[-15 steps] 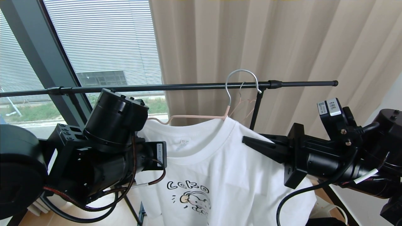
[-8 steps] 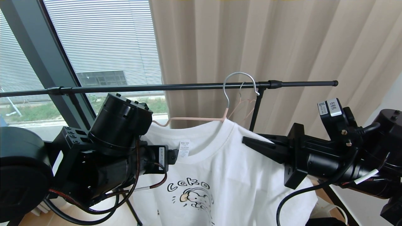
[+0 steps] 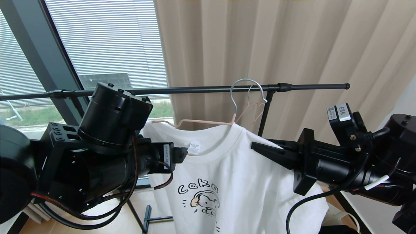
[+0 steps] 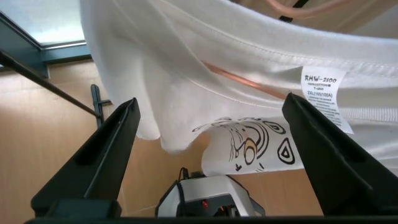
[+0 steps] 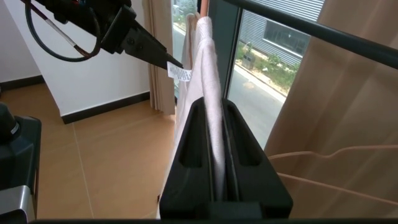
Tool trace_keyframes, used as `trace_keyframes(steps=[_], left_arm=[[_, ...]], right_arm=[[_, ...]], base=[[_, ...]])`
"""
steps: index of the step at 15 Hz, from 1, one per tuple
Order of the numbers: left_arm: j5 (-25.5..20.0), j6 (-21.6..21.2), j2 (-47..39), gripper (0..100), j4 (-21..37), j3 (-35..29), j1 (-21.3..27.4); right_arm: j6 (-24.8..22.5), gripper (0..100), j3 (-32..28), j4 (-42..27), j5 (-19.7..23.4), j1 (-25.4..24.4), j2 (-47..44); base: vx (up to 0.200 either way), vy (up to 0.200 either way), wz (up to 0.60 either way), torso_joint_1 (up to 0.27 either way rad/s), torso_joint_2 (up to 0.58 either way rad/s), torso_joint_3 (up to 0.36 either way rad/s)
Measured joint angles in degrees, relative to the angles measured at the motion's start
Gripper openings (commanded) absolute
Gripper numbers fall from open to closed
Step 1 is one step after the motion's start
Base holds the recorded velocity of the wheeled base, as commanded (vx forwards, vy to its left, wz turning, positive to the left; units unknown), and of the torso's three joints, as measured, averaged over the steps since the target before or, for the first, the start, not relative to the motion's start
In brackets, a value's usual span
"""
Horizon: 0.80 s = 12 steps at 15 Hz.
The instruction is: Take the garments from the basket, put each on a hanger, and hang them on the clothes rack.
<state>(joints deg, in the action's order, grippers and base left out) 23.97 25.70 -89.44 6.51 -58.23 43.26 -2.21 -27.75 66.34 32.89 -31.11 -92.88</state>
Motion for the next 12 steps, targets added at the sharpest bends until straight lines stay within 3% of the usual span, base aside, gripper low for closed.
trace_keyframes(steps=[12], left_arm=[[3.32,0.13,-2.97,100,-0.11,-3.28,-2.74]], right_arm=[[-0.13,0,0.93,0.0,0.04,-0.11,1.79]], base=[[0.0,0.0,0.0,0.0,0.0,0.0]])
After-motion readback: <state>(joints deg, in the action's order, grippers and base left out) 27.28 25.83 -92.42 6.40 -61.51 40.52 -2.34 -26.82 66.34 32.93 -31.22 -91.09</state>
